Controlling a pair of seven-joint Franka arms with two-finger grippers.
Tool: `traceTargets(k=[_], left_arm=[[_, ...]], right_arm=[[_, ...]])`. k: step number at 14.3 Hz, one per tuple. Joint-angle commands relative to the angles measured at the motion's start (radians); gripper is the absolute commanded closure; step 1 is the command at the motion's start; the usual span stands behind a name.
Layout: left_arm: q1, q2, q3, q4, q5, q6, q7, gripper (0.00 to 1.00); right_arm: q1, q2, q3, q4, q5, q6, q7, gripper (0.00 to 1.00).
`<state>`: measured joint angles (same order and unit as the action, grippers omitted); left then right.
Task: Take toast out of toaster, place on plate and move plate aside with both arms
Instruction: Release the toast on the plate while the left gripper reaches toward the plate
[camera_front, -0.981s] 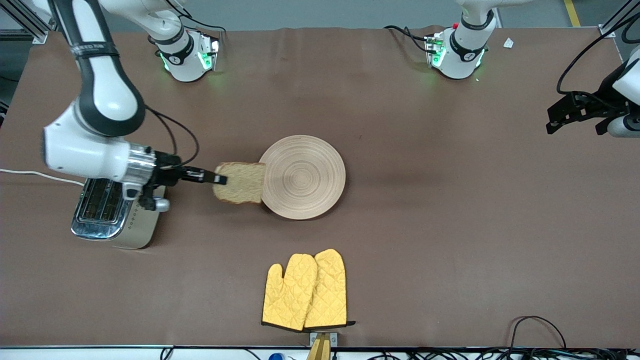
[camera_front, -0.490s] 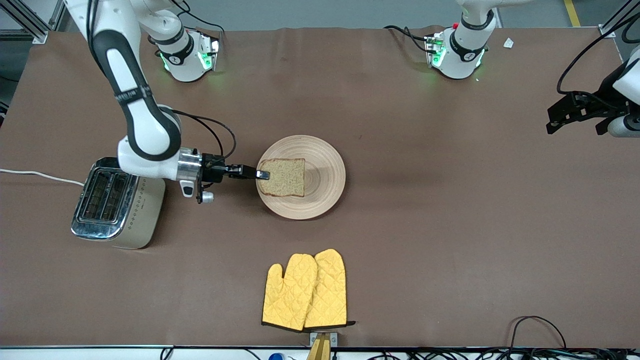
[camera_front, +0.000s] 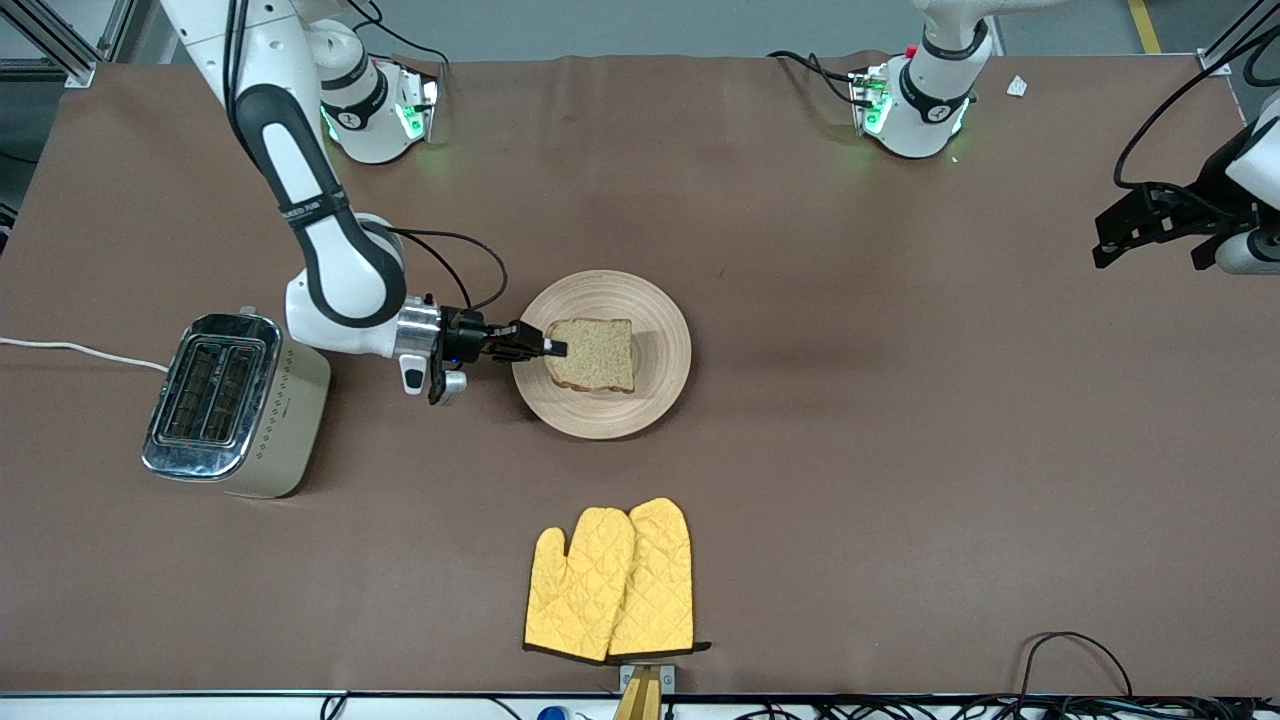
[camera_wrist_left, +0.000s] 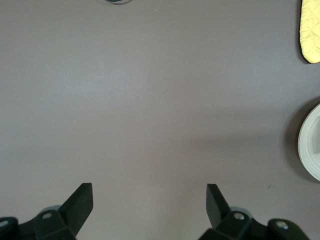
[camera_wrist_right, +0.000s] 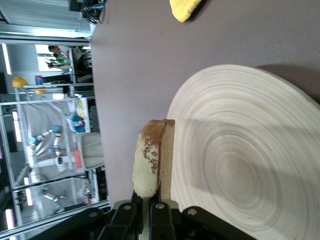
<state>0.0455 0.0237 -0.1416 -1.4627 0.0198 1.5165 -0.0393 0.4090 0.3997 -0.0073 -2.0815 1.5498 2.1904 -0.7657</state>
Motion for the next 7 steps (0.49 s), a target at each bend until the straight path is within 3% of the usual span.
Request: traceTargets(k=[1,7], left_arm=[[0.004,0.002,-0.003,0.018,0.003,-0.016,0.019,0.00],[0.002,0.025,-0.004,0.018,-0.014,-0.016,0.024,0.00]], right_arm=[[0.057,-0.010,-0.010,-0.041,0.041,0.074,-0.066,1.00],[0.004,0.028,-0.011,-0.078,0.041,0.066,-0.211,1.00]])
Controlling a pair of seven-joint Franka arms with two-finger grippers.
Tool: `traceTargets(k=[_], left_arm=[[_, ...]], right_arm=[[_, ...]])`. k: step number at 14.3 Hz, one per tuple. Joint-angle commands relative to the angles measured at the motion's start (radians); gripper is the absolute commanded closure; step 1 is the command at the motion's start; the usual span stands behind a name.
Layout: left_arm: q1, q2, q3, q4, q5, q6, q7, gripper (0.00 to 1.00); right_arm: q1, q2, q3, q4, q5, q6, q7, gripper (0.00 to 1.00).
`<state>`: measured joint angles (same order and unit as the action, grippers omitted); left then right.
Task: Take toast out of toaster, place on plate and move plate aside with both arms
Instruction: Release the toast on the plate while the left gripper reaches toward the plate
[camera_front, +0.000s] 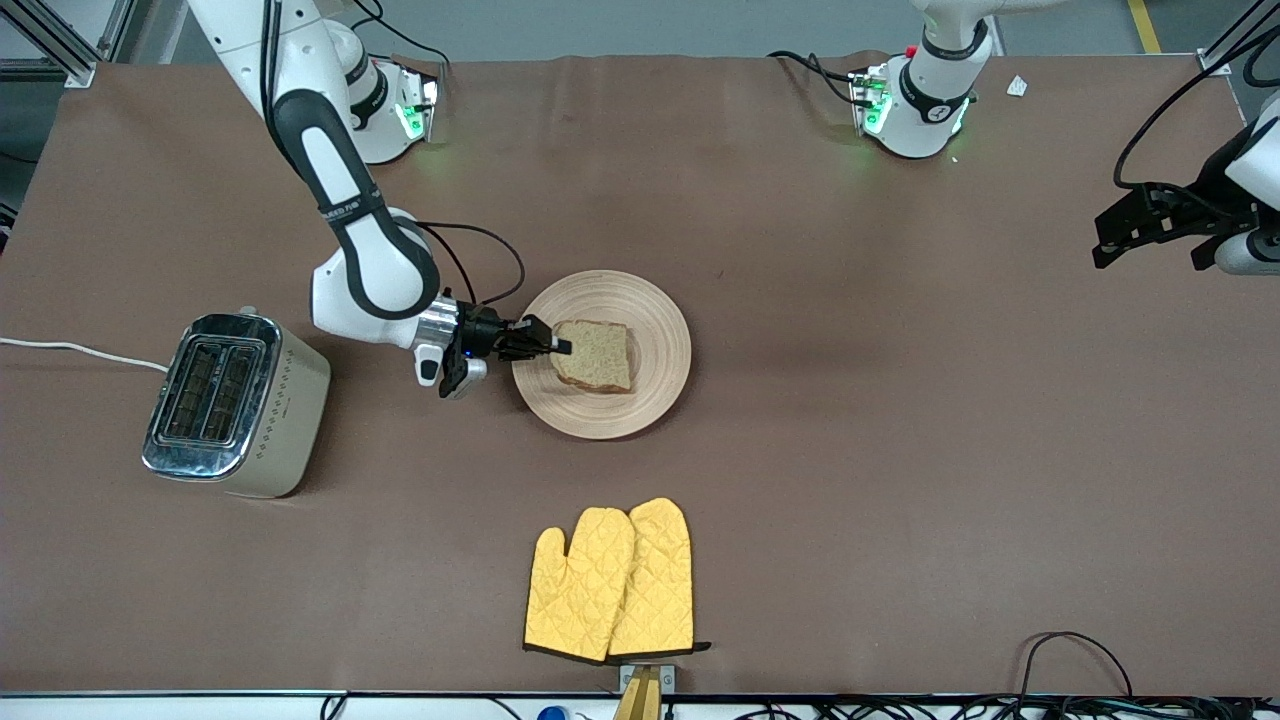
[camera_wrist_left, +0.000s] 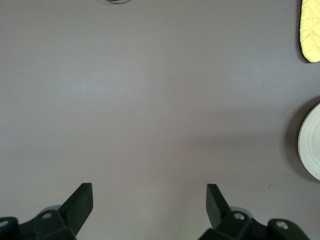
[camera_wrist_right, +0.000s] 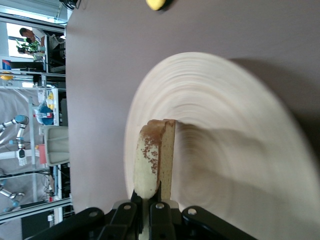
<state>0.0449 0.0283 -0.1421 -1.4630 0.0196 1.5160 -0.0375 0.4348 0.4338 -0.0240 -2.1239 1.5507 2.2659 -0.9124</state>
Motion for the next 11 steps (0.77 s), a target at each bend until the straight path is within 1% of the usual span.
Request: traceTargets(k=[1,2,3,4,5,7,8,9,11], left_arm=[[-0.005,0.031,-0.005,0.018,-0.013,-0.016,0.022,0.00],[-0.013,0.041,-0.013,0.018,-0.023,-0.016,0.022,0.00],[-0.017,0.044,-0.017,0.010,-0.056,-0.016,0.019,0.00],[-0.020,0.057,-0.017,0.006,-0.102,-0.016,0.016,0.00],[-0.023,0.071,-0.017,0.000,-0.160,-0.016,0.018,0.00],[-0.025,0.093,-0.017,-0.028,-0.264,-0.004,0.019,0.00],[-0.023,0.111,-0.017,-0.037,-0.324,0.003,0.019,0.00],[-0.019,0.126,-0.017,-0.055,-0.376,0.012,0.021,0.00],[-0.017,0.143,-0.017,-0.112,-0.434,0.064,0.022,0.00]], right_arm=[[-0.024,-0.006,0.006,-0.045,0.040,-0.009,-0.065,1.00],[-0.025,-0.006,0.006,-0.051,0.040,-0.008,-0.065,0.99],[-0.025,-0.007,0.006,-0.059,0.040,-0.005,-0.071,0.91],[-0.022,-0.009,0.004,-0.063,0.040,0.007,-0.085,0.80],[-0.025,-0.009,0.003,-0.065,0.037,0.027,-0.107,0.54],[-0.028,-0.010,0.003,-0.079,0.037,0.037,-0.128,0.28],[-0.028,-0.013,0.003,-0.080,0.037,0.037,-0.122,0.22],[-0.028,-0.017,0.003,-0.080,0.037,0.038,-0.115,0.11],[-0.028,-0.020,0.003,-0.082,0.037,0.037,-0.100,0.04]])
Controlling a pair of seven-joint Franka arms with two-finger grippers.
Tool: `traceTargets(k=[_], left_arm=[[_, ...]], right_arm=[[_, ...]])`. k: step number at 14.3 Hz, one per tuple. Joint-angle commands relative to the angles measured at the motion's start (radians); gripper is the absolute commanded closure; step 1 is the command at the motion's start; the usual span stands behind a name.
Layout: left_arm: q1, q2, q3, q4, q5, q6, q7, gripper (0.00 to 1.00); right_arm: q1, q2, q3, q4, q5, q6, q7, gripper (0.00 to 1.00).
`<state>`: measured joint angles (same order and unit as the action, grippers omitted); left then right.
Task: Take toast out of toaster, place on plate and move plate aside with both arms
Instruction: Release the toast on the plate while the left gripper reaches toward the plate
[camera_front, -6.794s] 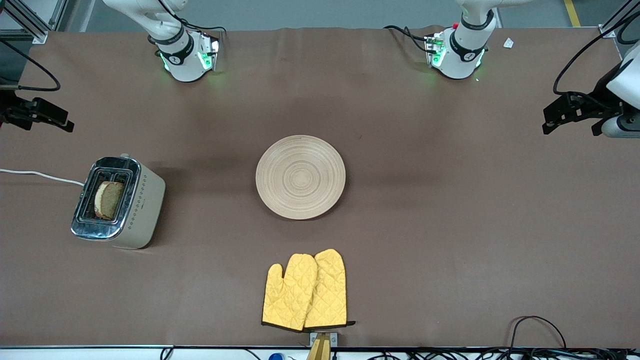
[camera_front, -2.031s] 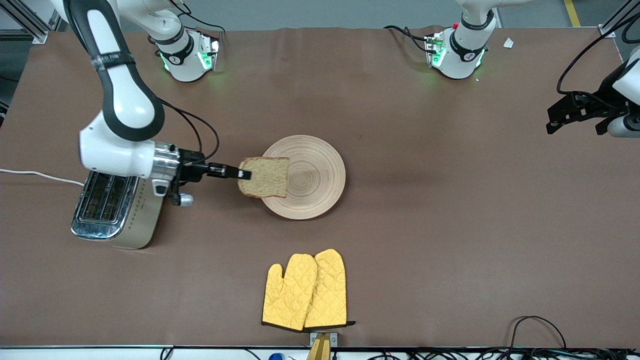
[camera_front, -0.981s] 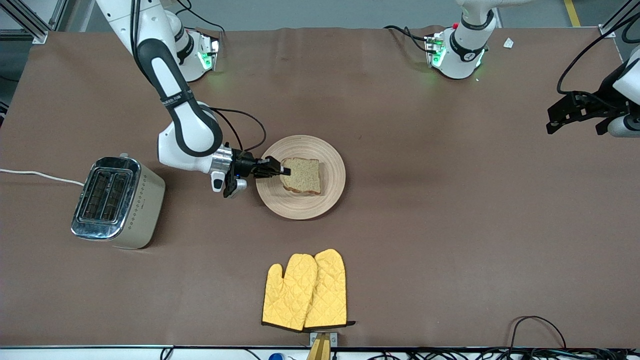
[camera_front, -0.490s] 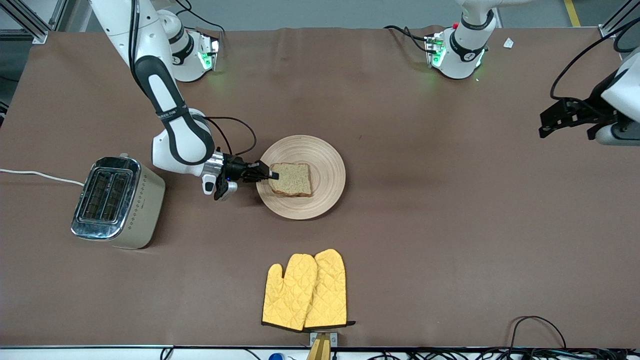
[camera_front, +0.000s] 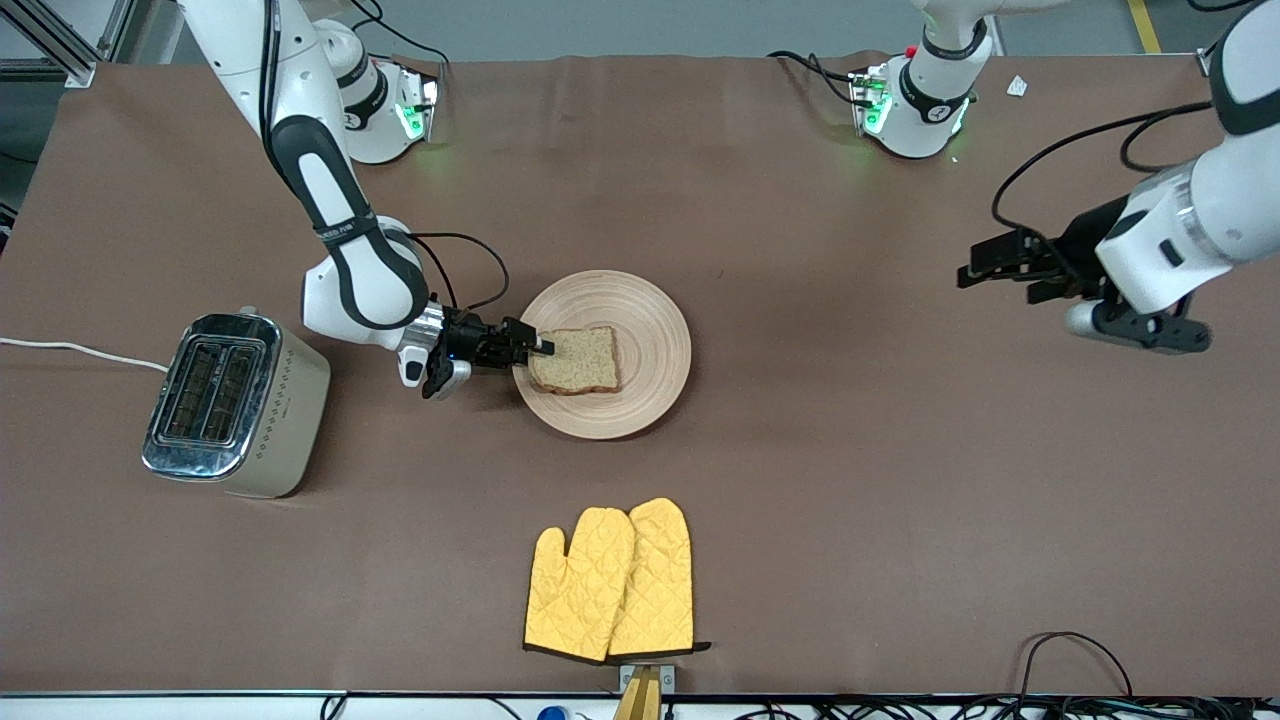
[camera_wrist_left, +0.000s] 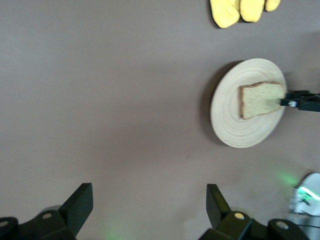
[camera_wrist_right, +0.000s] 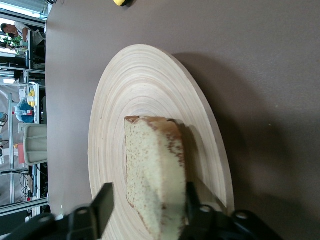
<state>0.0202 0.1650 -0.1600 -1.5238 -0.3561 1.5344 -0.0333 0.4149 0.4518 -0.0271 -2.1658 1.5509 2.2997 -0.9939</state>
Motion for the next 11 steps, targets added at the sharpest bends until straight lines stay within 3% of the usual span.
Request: traceTargets(k=[1,5,8,11], left_arm=[[0.007,0.013,0.000,-0.090,-0.088,0.081,0.021,0.00],[0.009,0.100,0.000,-0.199,-0.252,0.184,0.211,0.00],[-0.006,0.137,-0.006,-0.254,-0.360,0.259,0.225,0.00],[-0.014,0.212,-0.056,-0.266,-0.435,0.341,0.237,0.00]], right_arm=[[-0.008,-0.041,0.006,-0.040,0.037,0.001,-0.002,0.03],[-0.019,-0.090,0.003,-0.042,0.028,-0.005,0.035,0.01],[-0.034,-0.113,0.004,-0.046,0.023,-0.022,0.035,0.01],[-0.074,-0.133,0.003,-0.045,-0.009,-0.040,0.046,0.01]])
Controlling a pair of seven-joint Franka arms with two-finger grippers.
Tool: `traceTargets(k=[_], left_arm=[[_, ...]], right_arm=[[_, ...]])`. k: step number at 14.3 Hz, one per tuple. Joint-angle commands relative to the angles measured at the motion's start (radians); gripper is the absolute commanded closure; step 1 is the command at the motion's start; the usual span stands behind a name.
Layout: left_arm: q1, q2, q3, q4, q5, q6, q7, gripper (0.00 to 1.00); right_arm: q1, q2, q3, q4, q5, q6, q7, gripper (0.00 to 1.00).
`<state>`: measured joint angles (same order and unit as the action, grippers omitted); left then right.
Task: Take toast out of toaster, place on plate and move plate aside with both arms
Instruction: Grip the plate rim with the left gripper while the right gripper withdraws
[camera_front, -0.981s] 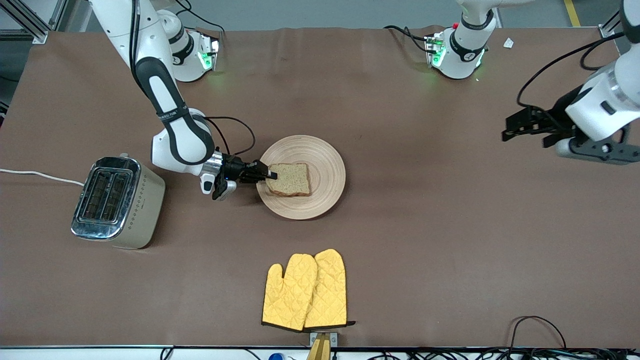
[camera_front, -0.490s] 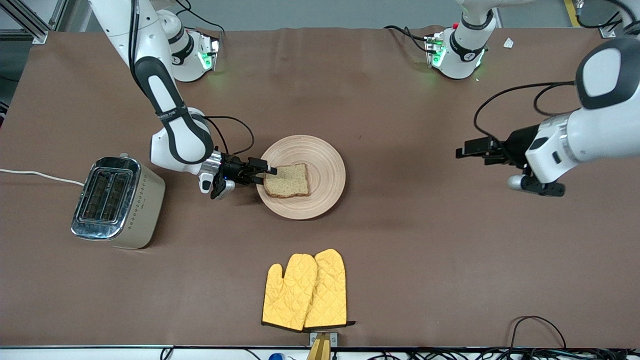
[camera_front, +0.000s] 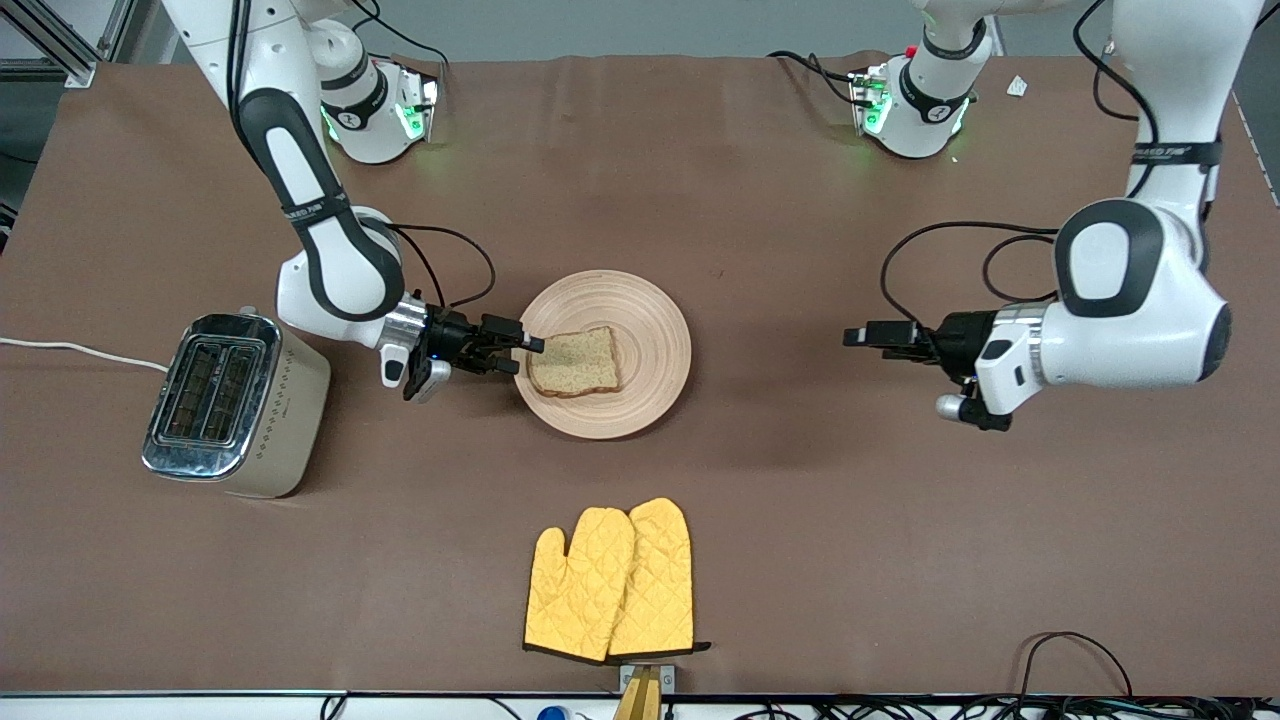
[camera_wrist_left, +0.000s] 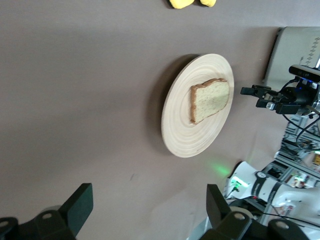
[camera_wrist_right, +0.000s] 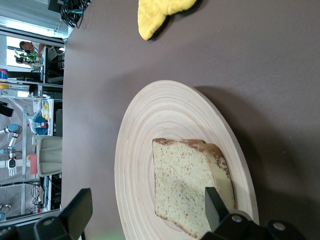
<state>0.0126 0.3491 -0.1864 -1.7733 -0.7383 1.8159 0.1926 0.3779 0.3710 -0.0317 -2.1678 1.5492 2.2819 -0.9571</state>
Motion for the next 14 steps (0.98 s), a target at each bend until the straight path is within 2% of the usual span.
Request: traceTargets(k=[1,2,5,8,10,12,14], left_arm=[[-0.005,0.057,-0.056,-0.018,-0.078,0.097,0.014,0.00],[-0.006,0.085,-0.076,-0.018,-0.094,0.126,0.039,0.03],[-0.014,0.187,-0.108,-0.018,-0.254,0.183,0.161,0.08],[-0.060,0.254,-0.110,-0.018,-0.326,0.246,0.238,0.10],[-0.088,0.292,-0.110,-0.018,-0.390,0.261,0.309,0.15],[-0.091,0.344,-0.110,-0.018,-0.443,0.267,0.428,0.22],[-0.097,0.389,-0.110,-0.020,-0.509,0.267,0.542,0.27]], right_arm=[[-0.048,-0.069,0.004,-0.038,-0.047,-0.022,0.047,0.02],[-0.056,-0.081,0.003,-0.026,-0.123,-0.022,0.114,0.02],[-0.100,-0.167,0.003,0.037,-0.441,-0.036,0.433,0.02],[-0.195,-0.211,0.003,0.158,-0.648,-0.232,0.650,0.01],[-0.276,-0.213,0.003,0.265,-0.791,-0.391,0.721,0.01],[-0.327,-0.237,0.001,0.321,-0.926,-0.471,0.724,0.01],[-0.368,-0.276,0.003,0.368,-1.100,-0.528,0.725,0.01]])
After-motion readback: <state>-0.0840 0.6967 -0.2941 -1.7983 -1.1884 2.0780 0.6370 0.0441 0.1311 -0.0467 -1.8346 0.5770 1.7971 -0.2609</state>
